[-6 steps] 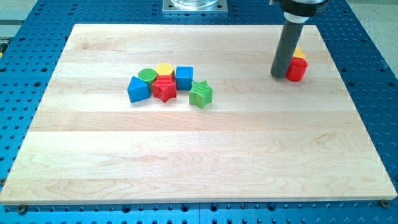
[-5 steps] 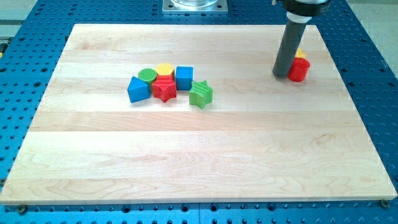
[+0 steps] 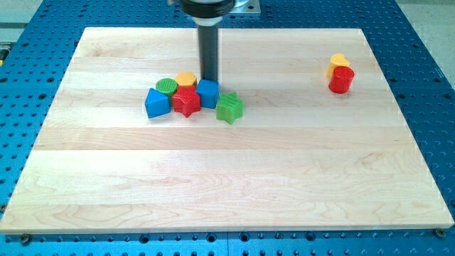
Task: Separate the group of hexagon green circle and triangle from the group of blocks
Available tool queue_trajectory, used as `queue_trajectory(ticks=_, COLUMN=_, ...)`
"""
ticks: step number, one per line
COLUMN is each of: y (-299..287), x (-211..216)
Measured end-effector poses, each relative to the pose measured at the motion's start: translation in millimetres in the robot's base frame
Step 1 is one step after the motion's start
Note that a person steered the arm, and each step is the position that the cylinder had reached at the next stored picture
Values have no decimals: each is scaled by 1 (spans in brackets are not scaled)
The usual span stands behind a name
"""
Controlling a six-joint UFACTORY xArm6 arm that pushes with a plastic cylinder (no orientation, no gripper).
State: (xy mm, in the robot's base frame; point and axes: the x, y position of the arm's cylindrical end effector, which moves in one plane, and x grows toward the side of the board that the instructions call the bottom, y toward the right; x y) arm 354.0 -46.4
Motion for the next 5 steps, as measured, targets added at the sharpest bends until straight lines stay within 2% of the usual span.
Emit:
queue_trajectory(ticks=4, y=-114, x=-3)
queue_trajectory(ticks=5, y=-128, x=-24)
